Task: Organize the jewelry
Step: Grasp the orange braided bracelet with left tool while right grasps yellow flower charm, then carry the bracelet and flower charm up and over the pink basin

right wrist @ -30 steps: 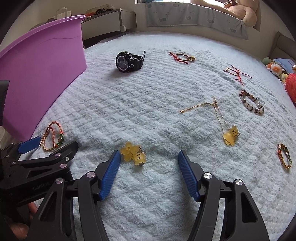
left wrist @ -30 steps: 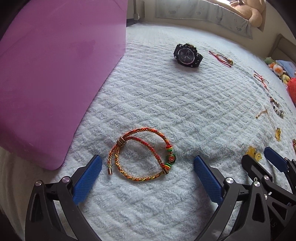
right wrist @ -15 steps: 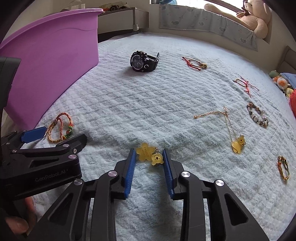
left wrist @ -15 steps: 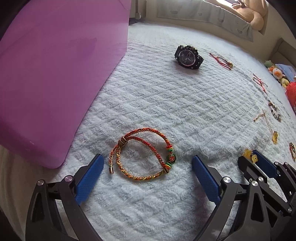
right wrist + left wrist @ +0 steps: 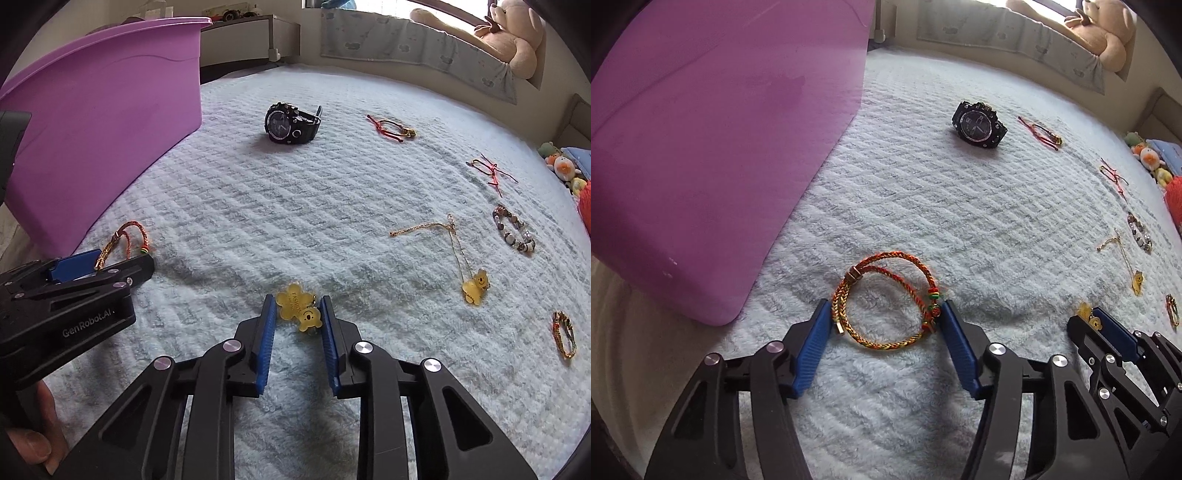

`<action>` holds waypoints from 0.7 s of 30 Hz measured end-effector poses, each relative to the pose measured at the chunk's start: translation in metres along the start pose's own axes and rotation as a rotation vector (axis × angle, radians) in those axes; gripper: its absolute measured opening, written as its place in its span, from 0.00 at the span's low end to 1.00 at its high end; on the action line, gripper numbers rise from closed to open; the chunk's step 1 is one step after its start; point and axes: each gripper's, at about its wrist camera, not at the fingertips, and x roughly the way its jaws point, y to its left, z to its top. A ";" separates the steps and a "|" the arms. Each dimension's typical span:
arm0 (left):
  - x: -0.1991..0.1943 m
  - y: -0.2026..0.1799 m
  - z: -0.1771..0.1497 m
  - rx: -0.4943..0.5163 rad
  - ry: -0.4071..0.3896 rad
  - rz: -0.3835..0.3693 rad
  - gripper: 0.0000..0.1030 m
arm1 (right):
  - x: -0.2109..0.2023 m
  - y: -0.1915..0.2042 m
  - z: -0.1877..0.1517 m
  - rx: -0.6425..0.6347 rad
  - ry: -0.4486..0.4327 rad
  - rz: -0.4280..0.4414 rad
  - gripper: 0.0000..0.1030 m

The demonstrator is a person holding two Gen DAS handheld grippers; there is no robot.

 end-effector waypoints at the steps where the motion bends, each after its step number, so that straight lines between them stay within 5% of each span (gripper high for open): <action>1: -0.001 -0.001 0.000 0.007 -0.004 0.004 0.45 | 0.000 0.000 0.000 0.001 0.000 0.000 0.23; 4: -0.007 -0.002 -0.003 0.010 -0.021 0.002 0.24 | 0.000 -0.001 0.000 0.013 0.003 0.006 0.23; 7: -0.009 -0.002 -0.004 0.010 -0.031 0.006 0.13 | -0.001 -0.002 0.000 0.018 0.004 0.008 0.23; 21: -0.022 -0.006 -0.008 0.028 -0.039 -0.022 0.10 | -0.014 -0.005 -0.001 0.054 0.011 0.023 0.23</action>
